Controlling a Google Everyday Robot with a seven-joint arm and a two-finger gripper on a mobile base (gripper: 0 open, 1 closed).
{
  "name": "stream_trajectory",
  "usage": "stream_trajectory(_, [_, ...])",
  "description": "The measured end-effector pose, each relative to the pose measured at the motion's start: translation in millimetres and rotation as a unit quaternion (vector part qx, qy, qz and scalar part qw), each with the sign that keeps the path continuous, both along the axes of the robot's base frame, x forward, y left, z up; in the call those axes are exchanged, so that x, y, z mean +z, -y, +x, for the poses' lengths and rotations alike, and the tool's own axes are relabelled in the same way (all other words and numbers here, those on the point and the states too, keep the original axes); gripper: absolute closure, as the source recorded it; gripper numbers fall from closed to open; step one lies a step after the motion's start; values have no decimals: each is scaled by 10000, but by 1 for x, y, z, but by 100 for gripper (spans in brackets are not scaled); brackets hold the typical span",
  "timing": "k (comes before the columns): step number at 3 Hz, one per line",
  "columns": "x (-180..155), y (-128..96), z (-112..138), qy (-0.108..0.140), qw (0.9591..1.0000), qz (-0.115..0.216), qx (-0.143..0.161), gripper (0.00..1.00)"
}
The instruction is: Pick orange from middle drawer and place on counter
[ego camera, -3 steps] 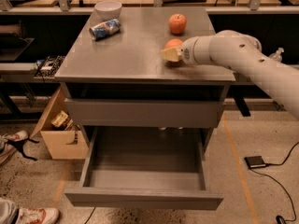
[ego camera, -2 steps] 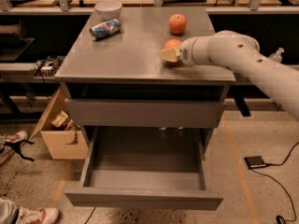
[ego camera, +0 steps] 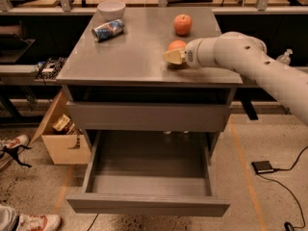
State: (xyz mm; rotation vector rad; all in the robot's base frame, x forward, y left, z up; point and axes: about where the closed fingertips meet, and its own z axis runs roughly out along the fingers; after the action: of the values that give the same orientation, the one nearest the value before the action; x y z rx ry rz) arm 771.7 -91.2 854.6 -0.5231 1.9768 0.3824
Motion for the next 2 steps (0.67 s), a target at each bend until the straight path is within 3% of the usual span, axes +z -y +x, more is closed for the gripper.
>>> stream_trajectory(1, [8, 1, 1, 77, 9996, 261, 45, 0])
stream_trajectory(2, [22, 8, 1, 235, 9980, 579, 37, 0])
